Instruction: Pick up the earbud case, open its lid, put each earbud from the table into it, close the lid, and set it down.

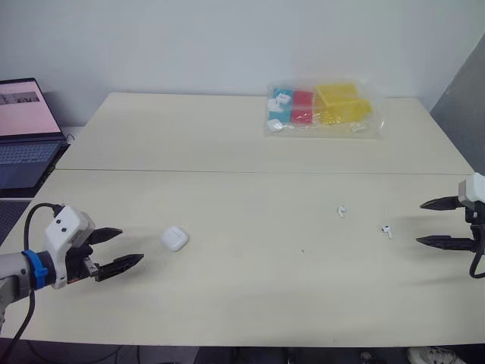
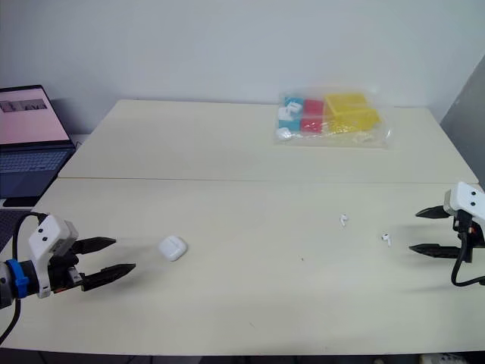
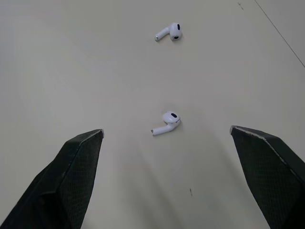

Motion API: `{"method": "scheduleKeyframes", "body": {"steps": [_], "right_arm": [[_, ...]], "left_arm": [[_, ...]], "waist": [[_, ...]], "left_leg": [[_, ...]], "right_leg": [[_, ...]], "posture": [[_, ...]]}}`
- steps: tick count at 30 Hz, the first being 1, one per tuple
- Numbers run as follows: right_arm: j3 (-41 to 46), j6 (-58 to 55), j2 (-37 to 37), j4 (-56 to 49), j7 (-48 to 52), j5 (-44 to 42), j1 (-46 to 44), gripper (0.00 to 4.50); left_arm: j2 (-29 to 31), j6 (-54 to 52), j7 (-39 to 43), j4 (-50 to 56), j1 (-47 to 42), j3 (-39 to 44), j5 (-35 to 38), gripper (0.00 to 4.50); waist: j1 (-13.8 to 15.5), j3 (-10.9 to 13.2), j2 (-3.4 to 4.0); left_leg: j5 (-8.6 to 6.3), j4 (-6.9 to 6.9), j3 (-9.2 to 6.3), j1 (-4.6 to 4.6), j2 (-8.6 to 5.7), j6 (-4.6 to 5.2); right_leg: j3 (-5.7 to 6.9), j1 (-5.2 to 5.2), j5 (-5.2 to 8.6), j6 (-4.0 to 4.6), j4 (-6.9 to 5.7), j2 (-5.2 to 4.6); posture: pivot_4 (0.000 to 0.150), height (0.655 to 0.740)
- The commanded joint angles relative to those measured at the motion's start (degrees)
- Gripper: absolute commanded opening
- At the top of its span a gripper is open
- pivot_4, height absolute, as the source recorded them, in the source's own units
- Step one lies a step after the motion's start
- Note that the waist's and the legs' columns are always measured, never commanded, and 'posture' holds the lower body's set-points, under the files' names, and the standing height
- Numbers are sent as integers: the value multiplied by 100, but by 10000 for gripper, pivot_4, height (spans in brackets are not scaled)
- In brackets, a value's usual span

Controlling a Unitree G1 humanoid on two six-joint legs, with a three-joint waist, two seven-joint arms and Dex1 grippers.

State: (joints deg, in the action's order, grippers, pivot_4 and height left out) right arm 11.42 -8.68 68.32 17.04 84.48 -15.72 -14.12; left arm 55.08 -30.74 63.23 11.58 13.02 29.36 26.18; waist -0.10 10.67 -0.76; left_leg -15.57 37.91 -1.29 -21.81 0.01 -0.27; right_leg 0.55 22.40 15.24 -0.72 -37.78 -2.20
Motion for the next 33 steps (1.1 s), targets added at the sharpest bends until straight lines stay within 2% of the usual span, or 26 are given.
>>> {"method": "scheduleKeyframes", "body": {"steps": [1,7,11,17,24,33], "right_arm": [[331,-91,174,-301,-15,-166,96,44663],[381,-196,148,-547,-42,-277,204,44663],[338,-606,68,-1220,-24,-583,214,44663],[251,-1746,-52,-2693,-118,-1631,-135,44663],[71,-2572,-262,-3712,-438,-2468,-596,44663],[-310,-2585,-634,-4066,-656,-2499,-714,44663]], "left_arm": [[131,-3,74,236,76,180,69,45000],[211,53,177,240,182,218,51,45000],[159,3,123,279,156,143,94,45000],[49,28,-14,334,105,-13,77,45000],[5,56,-99,365,14,-141,70,45000],[-420,275,-741,172,-539,-924,-309,45000]], "waist": [[0,0,0],[0,0,0],[-3,0,0],[1,1,0],[8,2,-3],[19,3,-5]], "left_leg": [[0,0,0,0,0,0],[0,1,0,0,0,0],[0,0,0,1,0,0],[0,0,-3,-1,1,0],[0,0,-6,-7,1,0],[0,-1,-6,-12,1,0]], "right_leg": [[0,0,0,0,0,0],[0,0,0,0,0,0],[0,0,1,0,0,2],[0,1,1,-2,0,2],[2,2,1,-2,6,0],[2,5,0,-2,10,-2]], "posture": [[1500,7400],[1500,7400],[1500,7400],[1500,7400],[1500,7400],[1500,7400]]}}
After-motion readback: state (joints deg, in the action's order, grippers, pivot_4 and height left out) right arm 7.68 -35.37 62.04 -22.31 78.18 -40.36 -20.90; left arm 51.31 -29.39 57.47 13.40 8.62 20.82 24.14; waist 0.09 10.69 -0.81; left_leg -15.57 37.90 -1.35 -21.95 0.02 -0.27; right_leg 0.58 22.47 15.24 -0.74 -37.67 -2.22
